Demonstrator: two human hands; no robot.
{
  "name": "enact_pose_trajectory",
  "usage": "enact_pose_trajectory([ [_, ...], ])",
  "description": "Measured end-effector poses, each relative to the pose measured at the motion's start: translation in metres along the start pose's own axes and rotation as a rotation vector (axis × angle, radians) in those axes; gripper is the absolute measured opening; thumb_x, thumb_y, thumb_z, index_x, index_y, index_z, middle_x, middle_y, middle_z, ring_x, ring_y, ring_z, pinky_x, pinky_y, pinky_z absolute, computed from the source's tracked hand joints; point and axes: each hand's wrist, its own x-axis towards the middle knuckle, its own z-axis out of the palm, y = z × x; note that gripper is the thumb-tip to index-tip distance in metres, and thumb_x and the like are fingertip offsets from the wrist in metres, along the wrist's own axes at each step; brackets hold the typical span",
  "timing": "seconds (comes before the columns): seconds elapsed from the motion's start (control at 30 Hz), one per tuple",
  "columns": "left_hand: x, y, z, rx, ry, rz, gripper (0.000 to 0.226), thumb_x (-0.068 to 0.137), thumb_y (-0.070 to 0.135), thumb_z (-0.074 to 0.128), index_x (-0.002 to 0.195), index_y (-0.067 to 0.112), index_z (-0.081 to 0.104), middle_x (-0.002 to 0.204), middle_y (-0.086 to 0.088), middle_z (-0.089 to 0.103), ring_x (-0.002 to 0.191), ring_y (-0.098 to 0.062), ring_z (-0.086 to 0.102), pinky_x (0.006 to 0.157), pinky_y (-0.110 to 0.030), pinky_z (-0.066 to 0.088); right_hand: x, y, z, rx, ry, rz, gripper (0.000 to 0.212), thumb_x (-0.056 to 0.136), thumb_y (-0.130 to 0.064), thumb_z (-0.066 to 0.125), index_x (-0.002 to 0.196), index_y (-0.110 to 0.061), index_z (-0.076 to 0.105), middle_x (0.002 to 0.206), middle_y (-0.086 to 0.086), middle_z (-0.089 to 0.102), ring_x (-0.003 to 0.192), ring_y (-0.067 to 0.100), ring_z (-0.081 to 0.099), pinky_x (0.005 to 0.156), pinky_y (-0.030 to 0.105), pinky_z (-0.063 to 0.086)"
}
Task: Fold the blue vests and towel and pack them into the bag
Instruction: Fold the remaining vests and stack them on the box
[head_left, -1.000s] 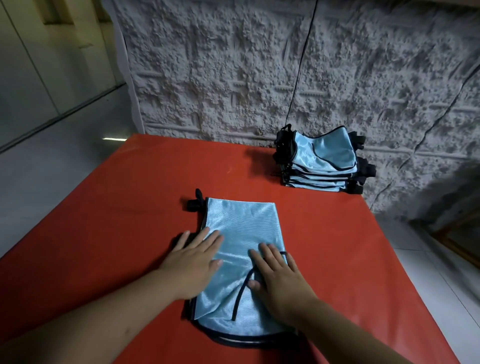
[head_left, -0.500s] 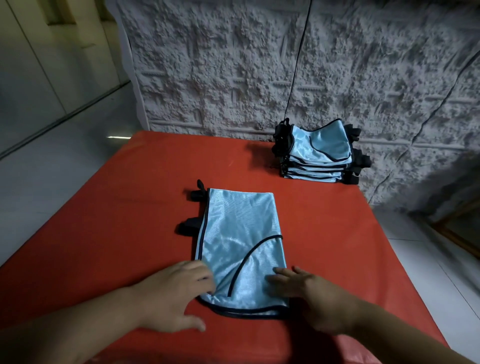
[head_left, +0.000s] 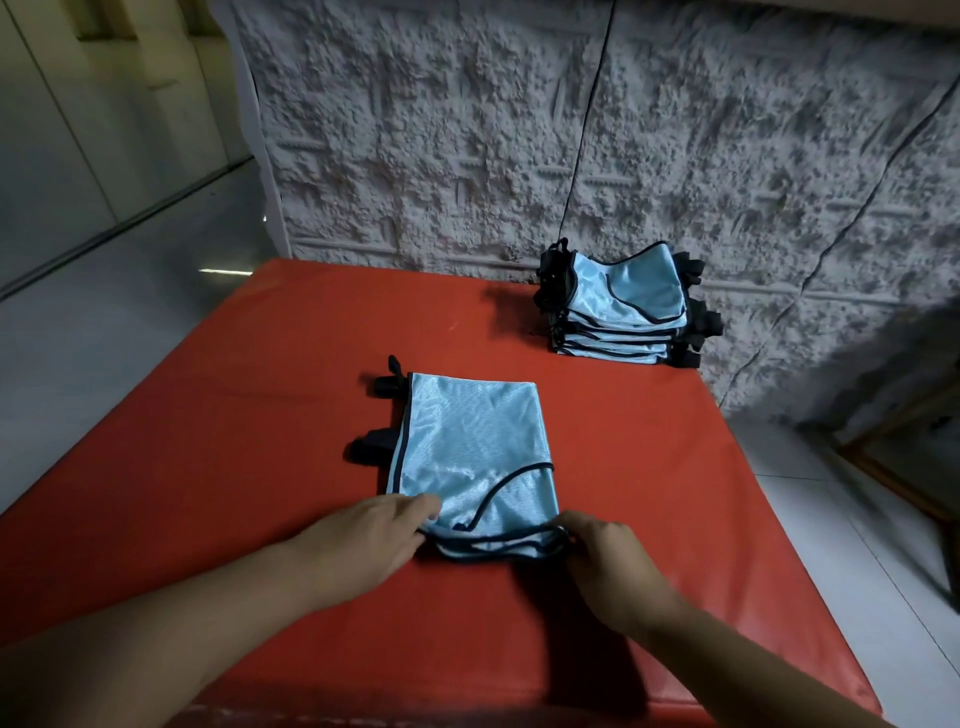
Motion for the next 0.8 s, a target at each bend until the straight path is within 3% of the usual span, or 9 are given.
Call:
enact_pose_trajectory([
  [0.13,0.004,-0.001,-0.009,0.079,-0.104,0.075,0.042,0.084,-0.003,0.051,0.089,0.031,0.025,0.089,0.007,0.038,0.073,-0.014,0.042,0.059,-0.037,0.046,0.008,0.002,-0.006,-0.035,-0.064,-0.005,0.018,0.082,-0.014,0.056,0.096,-0.018,0.066,0.084,-0.005,0.072,0.078,0.012,0.066,0.071,0.036,0.050],
  [0.2,0.002,-0.007,-0.006,0.097,-0.127,0.109,0.033,0.080,-0.003,0.050,0.086,0.027,0.038,0.090,0.006,0.039,0.077,-0.014,0.044,0.061,-0.037,0.048,0.009,0.001,-0.007,-0.057,-0.074,-0.011,0.015,0.081,-0.015,0.056,0.093,-0.018,0.065,0.082,-0.004,0.071,0.077,0.016,0.064,0.068,0.034,0.048],
  [0.3,0.001,-0.008,-0.001,0.077,-0.115,0.112,0.026,0.083,0.002,0.058,0.091,0.026,0.058,0.089,0.009,0.046,0.083,-0.008,0.048,0.071,-0.028,0.050,0.007,-0.001,-0.007,-0.075,-0.095,-0.020,0.019,0.080,-0.018,0.052,0.093,-0.020,0.065,0.083,-0.005,0.071,0.079,0.016,0.064,0.069,0.034,0.048],
  [0.37,0.000,-0.004,-0.005,0.048,-0.110,0.119,0.010,0.091,0.018,0.060,0.097,0.025,0.059,0.094,0.011,0.047,0.088,-0.004,0.046,0.081,-0.017,0.043,0.007,0.000,-0.009,-0.077,-0.102,-0.021,0.013,0.082,-0.017,0.055,0.092,-0.018,0.063,0.081,-0.004,0.070,0.075,0.016,0.063,0.069,0.036,0.048],
  [0.43,-0.001,-0.001,-0.009,0.029,-0.101,0.094,0.013,0.091,0.027,0.063,0.100,0.027,0.054,0.098,0.013,0.048,0.091,-0.003,0.047,0.086,-0.012,0.035,0.007,-0.003,-0.011,-0.081,-0.106,-0.023,0.011,0.082,-0.016,0.056,0.090,-0.018,0.063,0.079,-0.003,0.069,0.073,0.017,0.061,0.068,0.037,0.048],
  [0.53,0.002,0.001,-0.012,0.064,-0.074,0.075,0.034,0.085,0.004,0.062,0.097,0.029,0.042,0.092,0.010,0.049,0.083,-0.010,0.052,0.077,-0.023,0.048,0.007,-0.009,-0.016,-0.103,-0.124,-0.043,0.017,0.076,-0.018,0.049,0.089,-0.018,0.061,0.079,-0.002,0.069,0.073,0.017,0.061,0.068,0.038,0.048],
  [0.6,0.003,0.007,-0.019,0.075,-0.104,0.012,0.042,0.088,0.002,0.052,0.115,0.031,0.039,0.103,0.006,0.055,0.094,-0.015,0.056,0.082,-0.036,0.053,0.008,-0.013,-0.022,-0.114,-0.160,-0.074,0.019,0.073,-0.019,0.047,0.087,-0.017,0.060,0.079,-0.002,0.068,0.073,0.016,0.061,0.068,0.039,0.047],
  [0.7,0.001,0.015,-0.034,0.016,-0.241,-0.109,0.061,0.090,0.008,0.046,0.139,0.041,0.030,0.115,0.002,0.061,0.107,-0.019,0.058,0.090,-0.038,0.050,0.008,-0.017,-0.033,-0.155,-0.231,-0.145,0.017,0.073,-0.021,0.050,0.084,-0.014,0.060,0.078,0.000,0.066,0.071,0.017,0.059,0.069,0.040,0.048],
  [0.8,0.000,0.023,-0.051,-0.149,-0.342,-0.159,0.051,0.084,0.011,0.053,0.124,0.042,0.057,0.108,0.009,0.068,0.100,-0.006,0.062,0.087,-0.028,0.051,0.003,-0.024,-0.046,-0.174,-0.355,-0.182,0.025,0.071,-0.028,0.054,0.085,-0.012,0.067,0.076,0.001,0.067,0.069,0.012,0.061,0.070,0.038,0.049],
])
